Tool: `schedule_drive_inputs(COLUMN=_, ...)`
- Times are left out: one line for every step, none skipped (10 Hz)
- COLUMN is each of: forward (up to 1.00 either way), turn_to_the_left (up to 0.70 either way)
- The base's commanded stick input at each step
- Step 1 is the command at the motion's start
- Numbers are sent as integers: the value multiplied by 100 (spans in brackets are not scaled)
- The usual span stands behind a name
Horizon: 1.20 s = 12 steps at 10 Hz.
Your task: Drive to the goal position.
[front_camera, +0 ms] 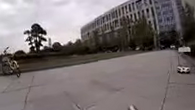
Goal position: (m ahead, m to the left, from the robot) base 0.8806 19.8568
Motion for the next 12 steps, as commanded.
schedule_drive_inputs(forward=70, turn_to_the_left=35)
schedule_drive_inputs(forward=70, turn_to_the_left=35)
schedule_drive_inputs(forward=70, turn_to_the_left=35)
schedule_drive_inputs(forward=70, turn_to_the_left=35)
schedule_drive_inputs(forward=70, turn_to_the_left=35)
schedule_drive_inputs(forward=70, turn_to_the_left=35)
schedule_drive_inputs(forward=70, turn_to_the_left=35)
schedule_drive_inputs(forward=70, turn_to_the_left=35)
schedule_drive_inputs(forward=70, turn_to_the_left=35)
schedule_drive_inputs(forward=70, turn_to_the_left=35)
schedule_drive_inputs(forward=70, turn_to_the_left=35)
schedule_drive_inputs(forward=70, turn_to_the_left=35)
